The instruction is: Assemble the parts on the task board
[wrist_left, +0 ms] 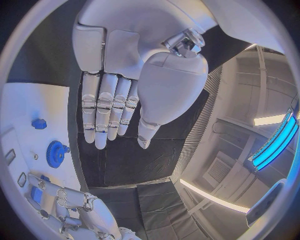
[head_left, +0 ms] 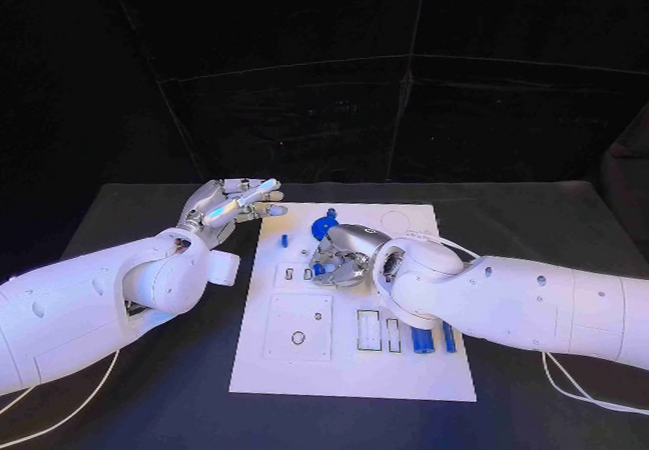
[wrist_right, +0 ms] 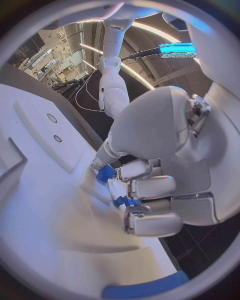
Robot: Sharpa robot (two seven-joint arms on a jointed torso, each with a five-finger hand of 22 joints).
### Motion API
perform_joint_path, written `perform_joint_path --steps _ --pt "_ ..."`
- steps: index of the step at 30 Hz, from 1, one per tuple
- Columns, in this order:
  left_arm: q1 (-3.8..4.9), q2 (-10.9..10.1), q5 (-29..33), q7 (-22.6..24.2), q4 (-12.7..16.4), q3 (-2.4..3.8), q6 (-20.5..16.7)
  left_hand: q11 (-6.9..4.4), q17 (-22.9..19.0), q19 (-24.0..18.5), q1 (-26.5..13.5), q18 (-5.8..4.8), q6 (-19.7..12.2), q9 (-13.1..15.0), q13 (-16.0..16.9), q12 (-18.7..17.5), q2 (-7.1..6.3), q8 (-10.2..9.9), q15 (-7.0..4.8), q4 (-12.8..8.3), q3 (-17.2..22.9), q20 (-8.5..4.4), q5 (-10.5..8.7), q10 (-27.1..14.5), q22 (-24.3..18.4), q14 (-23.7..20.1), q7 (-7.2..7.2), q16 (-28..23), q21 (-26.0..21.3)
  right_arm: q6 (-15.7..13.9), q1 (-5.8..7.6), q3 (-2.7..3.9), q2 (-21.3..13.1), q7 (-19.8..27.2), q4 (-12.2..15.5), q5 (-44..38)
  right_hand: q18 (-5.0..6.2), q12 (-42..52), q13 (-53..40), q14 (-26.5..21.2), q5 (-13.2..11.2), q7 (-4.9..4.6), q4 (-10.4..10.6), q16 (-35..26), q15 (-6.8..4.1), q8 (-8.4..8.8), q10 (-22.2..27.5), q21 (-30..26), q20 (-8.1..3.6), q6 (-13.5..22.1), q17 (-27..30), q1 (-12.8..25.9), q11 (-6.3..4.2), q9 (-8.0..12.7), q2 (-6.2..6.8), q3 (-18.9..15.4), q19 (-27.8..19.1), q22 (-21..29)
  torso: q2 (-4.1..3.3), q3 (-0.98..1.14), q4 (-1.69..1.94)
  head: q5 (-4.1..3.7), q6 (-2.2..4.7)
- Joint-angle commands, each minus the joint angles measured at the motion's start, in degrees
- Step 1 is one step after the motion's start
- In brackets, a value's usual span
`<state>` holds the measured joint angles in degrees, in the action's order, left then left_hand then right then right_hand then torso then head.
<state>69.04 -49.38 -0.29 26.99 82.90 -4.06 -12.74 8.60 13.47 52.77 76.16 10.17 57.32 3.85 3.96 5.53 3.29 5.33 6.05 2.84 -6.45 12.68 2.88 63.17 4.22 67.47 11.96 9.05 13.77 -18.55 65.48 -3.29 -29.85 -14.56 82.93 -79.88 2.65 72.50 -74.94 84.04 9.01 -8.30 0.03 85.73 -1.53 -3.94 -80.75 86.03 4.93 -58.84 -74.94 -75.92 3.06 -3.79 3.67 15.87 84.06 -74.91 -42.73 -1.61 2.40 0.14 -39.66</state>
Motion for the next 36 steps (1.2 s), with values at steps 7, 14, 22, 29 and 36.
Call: perform_joint_path --steps 7,14,22,29,36 --pt "0.10 0.0 0.1 0.2 0.0 0.04 0.7 0.22 0.1 0.2 -0.1 0.42 0.3 0.0 -0.1 -0.2 0.48 -0.3 0.08 -0.4 0.0 0.27 -0.09 0.2 0.0 0.0 0.07 -0.4 -0.3 -3.8 0.06 0.01 -0.3 3.0 0.3 1.2 -0.17 -12.7 9.4 3.8 0.1 0.41 -0.5 -0.6 0.09 -0.54 5.5 -0.7 -0.03 -0.9 -4.9 0.3 -0.41 -0.1 -0.28 1.5 -0.5 -4.0 -0.08 -0.03 -0.14 0.11 0.06" --pt "0.10 0.0 0.1 0.2 0.0 0.04 0.7 0.22 0.1 0.2 -0.1 0.42 0.3 0.0 -0.1 -0.2 0.48 -0.3 0.08 -0.4 0.0 0.27 -0.09 0.2 0.0 0.0 0.07 -0.4 -0.3 -4.1 0.06 0.01 -0.6 4.5 0.5 2.7 0.18 -36.8 28.7 3.2 -0.1 0.62 -0.5 -2.2 -0.19 -0.58 14.3 -1.6 -0.33 -1.3 -2.1 0.9 -0.67 -0.1 0.19 3.7 -1.4 -2.3 -0.09 -0.05 -0.20 0.20 0.06" --pt "0.10 0.0 0.1 0.2 0.0 0.04 0.7 0.22 0.1 0.2 -0.1 0.42 0.3 0.0 -0.1 -0.2 0.48 -0.3 0.08 -0.4 0.0 0.27 -0.09 0.2 0.0 0.0 0.07 -0.4 -0.3 -3.1 0.06 0.01 -0.8 5.4 0.5 3.7 0.24 -50.0 41.5 3.1 -0.3 0.50 -0.4 -3.3 -0.08 -0.42 12.6 -1.9 -0.22 -2.1 -0.6 1.8 -0.43 -0.1 2.00 7.1 -1.5 -2.0 -0.15 -0.02 -0.15 0.17 0.04" --pt "0.10 0.0 0.1 0.1 -0.1 0.04 0.7 0.22 0.1 0.2 -0.1 0.42 0.3 0.0 -0.1 -0.2 0.48 -0.3 0.08 -0.4 0.0 0.27 -0.09 0.2 0.0 0.0 0.07 -0.4 -0.3 -2.4 0.06 0.00 -0.8 5.5 0.4 3.9 0.28 -51.7 43.2 3.1 -0.4 0.43 -0.4 -3.4 0.00 -0.33 12.5 -1.9 -0.22 -2.1 -0.5 1.9 -0.32 -0.1 2.21 7.5 -1.6 -1.8 -0.16 0.00 -0.12 0.12 -0.06" --pt "0.10 0.1 0.1 0.1 -0.2 0.03 0.7 0.22 0.1 0.2 -0.1 0.42 0.3 0.0 -0.1 -0.2 0.48 -0.3 0.08 -0.4 0.0 0.27 -0.09 0.2 0.0 0.0 0.07 -0.4 -0.3 -2.0 0.06 0.00 -0.7 5.6 0.3 4.0 0.31 -54.1 45.5 3.1 -0.4 0.21 -0.5 -3.5 0.18 -0.13 12.2 -2.1 -0.08 -1.9 -0.4 2.1 -0.12 -0.1 2.46 8.0 -1.6 -1.7 -0.20 0.03 0.01 0.03 -0.13"
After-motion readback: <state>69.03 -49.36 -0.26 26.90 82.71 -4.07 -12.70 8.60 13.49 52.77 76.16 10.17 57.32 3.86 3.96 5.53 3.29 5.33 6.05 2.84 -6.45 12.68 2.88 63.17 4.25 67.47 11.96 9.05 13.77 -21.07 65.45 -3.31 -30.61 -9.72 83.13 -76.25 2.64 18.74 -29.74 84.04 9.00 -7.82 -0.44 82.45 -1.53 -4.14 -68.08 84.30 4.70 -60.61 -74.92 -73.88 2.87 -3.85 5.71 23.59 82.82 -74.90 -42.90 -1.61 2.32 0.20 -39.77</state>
